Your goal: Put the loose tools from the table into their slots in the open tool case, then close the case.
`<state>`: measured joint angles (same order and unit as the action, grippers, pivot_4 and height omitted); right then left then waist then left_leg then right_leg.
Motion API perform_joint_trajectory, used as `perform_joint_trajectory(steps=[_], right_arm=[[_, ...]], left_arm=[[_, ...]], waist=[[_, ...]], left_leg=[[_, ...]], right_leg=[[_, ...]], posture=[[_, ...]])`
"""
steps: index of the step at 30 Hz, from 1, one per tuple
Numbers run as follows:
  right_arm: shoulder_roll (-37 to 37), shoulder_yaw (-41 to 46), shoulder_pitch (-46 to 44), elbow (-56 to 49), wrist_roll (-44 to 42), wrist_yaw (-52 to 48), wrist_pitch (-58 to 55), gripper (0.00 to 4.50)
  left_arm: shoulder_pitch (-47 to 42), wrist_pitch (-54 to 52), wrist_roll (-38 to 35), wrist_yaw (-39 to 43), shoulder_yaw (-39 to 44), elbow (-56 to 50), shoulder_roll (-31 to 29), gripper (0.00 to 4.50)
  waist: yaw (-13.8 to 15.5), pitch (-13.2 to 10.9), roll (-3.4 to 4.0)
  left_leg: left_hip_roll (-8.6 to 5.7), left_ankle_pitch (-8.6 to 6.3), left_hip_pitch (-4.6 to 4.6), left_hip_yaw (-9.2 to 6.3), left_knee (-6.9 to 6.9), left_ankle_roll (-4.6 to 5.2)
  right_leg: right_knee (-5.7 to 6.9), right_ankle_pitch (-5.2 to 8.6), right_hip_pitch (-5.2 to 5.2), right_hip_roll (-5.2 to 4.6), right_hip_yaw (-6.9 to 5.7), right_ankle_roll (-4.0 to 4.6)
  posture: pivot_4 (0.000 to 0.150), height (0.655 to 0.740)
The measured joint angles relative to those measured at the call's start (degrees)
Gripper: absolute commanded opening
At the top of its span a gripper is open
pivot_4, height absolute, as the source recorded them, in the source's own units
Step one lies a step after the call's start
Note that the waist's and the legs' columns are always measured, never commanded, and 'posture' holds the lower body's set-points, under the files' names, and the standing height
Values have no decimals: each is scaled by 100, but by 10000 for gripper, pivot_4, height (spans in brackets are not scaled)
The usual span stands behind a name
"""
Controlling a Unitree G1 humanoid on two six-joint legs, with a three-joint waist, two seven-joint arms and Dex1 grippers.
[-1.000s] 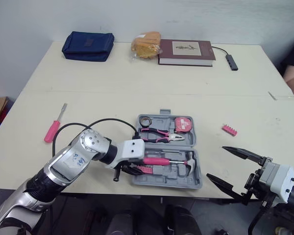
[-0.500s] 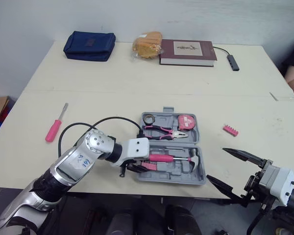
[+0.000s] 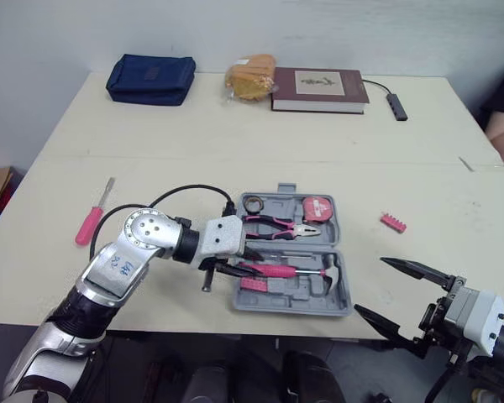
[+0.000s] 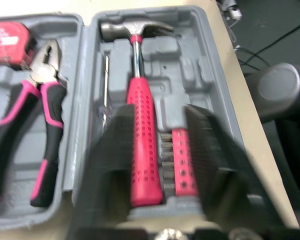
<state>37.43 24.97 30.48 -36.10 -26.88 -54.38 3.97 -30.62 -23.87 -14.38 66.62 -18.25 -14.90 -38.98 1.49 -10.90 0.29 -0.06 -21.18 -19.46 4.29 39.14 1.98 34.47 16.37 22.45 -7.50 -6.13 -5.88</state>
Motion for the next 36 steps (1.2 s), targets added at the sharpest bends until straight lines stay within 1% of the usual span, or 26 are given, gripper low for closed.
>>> perform_joint_trajectory(steps=[6,14,23,27,28,30,32,34,36], right_arm=[[-123,0,115,31,60,0,116,45000],[-202,0,183,48,113,7,233,45000],[-216,0,183,62,162,35,264,45000],[-216,2,184,110,165,36,314,45000],[-216,2,185,119,166,36,331,45000],[-222,7,190,159,171,45,350,45000],[-239,10,211,199,174,57,353,45000],[-254,88,249,254,164,63,406,45000],[-349,350,411,370,129,52,507,45000]], left_arm=[[29,217,426,58,-303,299,-27,532],[-1,237,718,127,-467,310,-100,532],[136,861,1058,161,-655,427,-176,532],[247,1110,1155,37,-647,460,-160,532],[281,1155,1155,1,-635,486,-138,532],[394,1322,1071,-75,-473,687,88,532],[473,1484,934,-104,-346,870,266,532],[611,1762,566,11,-118,1147,367,532],[740,1690,82,167,307,1336,333,532]], waist=[[3,0,0],[-4,1,1],[-13,24,15],[-12,61,20],[-11,75,23],[-6,90,34],[-5,87,30],[-5,83,20],[-7,75,14]], left_leg=[[-3,1,-2,0,0,2],[-1,1,5,1,0,1],[5,0,17,4,-1,-2],[6,-1,26,3,-2,-2],[7,-2,28,3,-2,-2],[6,-4,32,3,-2,3],[7,-4,29,2,-2,3],[8,-5,19,1,-2,1],[12,-4,7,0,-2,-1]], right_leg=[[5,0,0,2,-1,0],[6,0,-1,-1,2,0],[7,2,-7,-1,6,4],[5,3,-16,-4,6,5],[6,3,-17,-5,6,5],[5,3,-22,-9,6,5],[6,3,-18,-10,6,5],[9,3,-6,-10,5,6],[11,5,4,-9,1,10]], posture=[[1500,7400],[1500,7400],[1500,7400],[1500,7400],[1500,7400],[1500,7400],[1500,7400],[1500,7400],[1500,7400]])
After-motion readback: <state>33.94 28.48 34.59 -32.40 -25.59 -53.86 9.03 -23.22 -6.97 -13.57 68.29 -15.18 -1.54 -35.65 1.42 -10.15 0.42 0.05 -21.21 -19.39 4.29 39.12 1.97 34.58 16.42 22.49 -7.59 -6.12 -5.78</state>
